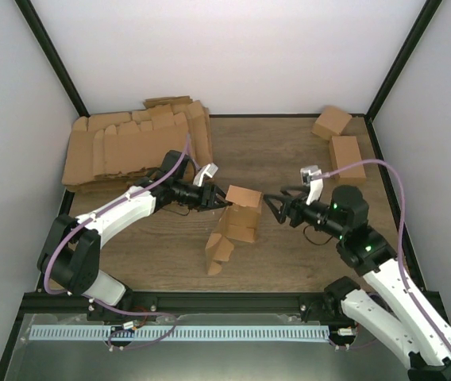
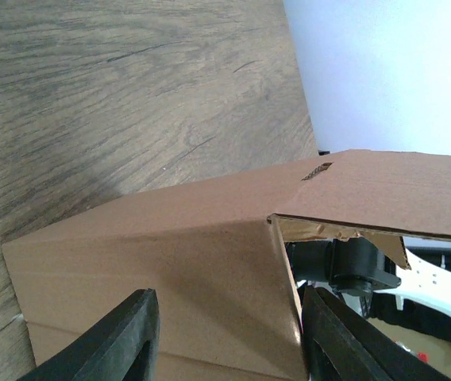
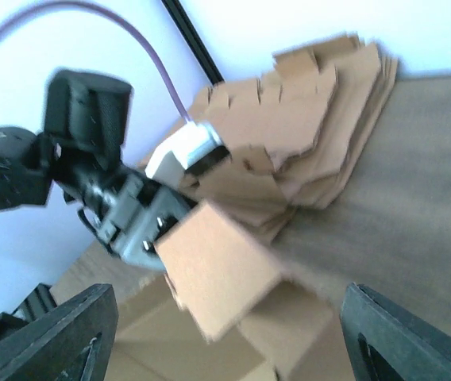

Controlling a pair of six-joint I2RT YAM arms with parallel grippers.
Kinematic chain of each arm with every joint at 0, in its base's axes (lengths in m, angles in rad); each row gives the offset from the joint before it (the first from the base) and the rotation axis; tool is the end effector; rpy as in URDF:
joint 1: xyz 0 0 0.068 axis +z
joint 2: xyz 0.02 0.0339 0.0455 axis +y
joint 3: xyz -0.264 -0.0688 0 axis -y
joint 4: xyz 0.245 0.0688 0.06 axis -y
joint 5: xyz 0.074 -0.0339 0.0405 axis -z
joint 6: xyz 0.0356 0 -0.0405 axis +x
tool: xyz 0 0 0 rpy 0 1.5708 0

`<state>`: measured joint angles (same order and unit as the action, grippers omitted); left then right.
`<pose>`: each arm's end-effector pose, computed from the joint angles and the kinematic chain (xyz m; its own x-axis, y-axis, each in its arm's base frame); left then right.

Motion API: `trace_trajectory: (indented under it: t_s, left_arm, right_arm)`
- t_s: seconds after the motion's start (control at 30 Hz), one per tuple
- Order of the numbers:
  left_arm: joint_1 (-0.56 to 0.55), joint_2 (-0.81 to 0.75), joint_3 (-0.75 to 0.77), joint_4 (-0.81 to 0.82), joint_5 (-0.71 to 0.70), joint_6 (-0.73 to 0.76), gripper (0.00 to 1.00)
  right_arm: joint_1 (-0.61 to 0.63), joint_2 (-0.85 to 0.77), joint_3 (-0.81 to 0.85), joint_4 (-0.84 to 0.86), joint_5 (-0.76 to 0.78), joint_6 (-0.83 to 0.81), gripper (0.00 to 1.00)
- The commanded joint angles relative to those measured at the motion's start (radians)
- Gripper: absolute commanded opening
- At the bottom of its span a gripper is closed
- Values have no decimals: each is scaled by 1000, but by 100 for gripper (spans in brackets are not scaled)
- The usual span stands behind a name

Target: Fold the paper box

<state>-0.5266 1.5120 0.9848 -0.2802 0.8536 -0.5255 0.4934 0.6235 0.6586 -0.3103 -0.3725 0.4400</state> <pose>0.2578 -0.1809 0.2353 -0.9320 0.1605 -0.3249 0.3621 0.4472 -0.8179 0.1273 0.0832 0.3071 -0.5358 0.1623 -0.8286 -0.5763 0.6469 0.4994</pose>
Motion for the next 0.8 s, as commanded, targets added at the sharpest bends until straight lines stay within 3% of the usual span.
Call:
trace_trajectory:
  t_s: [0.0, 0.17, 0.43, 0.77]
  left_arm:
    - [-5, -16, 3, -16, -15, 24, 52]
    - [-5, -23, 3, -24, -15, 28, 52]
    - [-5, -16, 12, -29, -11, 29, 52]
    - [-6, -22, 35, -42, -10, 31, 52]
  right_arm:
    - [-4, 86, 185, 19, 48, -141, 79]
    - [-5, 227, 311, 22, -7, -329, 80]
    - [1, 521, 504, -202, -199, -602, 78]
    - [79, 573, 504, -288, -135, -792, 70]
